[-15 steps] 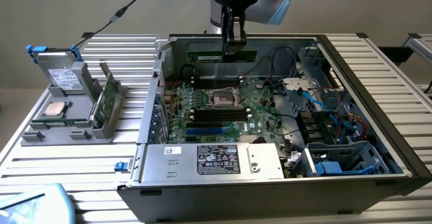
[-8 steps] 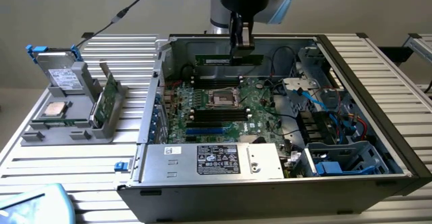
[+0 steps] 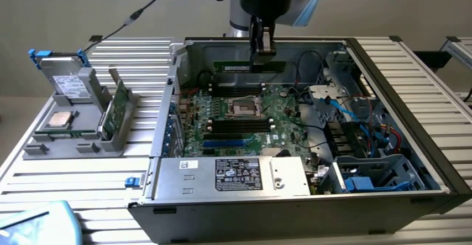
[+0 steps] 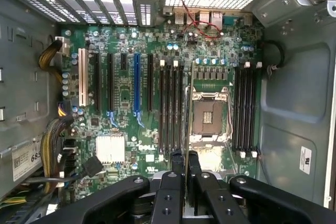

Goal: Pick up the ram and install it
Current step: 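Pick up the ram and move it above insertion slot, then insert the ram into the slot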

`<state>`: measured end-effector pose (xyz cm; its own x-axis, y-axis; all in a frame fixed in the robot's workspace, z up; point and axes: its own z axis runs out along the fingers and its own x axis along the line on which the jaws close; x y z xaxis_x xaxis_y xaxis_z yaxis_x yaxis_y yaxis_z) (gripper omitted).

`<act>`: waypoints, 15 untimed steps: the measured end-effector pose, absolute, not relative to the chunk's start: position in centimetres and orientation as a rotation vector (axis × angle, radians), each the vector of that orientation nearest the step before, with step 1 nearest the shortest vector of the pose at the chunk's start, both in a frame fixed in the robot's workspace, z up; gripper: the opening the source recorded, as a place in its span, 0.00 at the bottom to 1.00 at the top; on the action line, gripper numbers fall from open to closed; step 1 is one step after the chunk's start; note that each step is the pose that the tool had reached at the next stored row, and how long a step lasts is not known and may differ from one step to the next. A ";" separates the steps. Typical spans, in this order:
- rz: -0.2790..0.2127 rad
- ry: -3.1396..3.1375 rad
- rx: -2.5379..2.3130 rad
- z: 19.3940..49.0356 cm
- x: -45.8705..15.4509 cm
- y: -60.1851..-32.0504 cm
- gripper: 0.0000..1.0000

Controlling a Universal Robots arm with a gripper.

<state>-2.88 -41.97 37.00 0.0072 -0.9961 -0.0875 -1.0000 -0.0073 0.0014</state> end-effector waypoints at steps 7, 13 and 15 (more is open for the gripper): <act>0.085 2.179 -2.195 36.8 -2.9 -41.8 0.14; 0.085 2.179 -2.195 36.8 -2.9 -41.8 0.14; 0.085 2.179 -2.195 36.8 -2.9 -41.8 0.14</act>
<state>-2.88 -41.77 36.84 0.0069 -0.9974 -0.0723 -1.0000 -0.0073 0.0048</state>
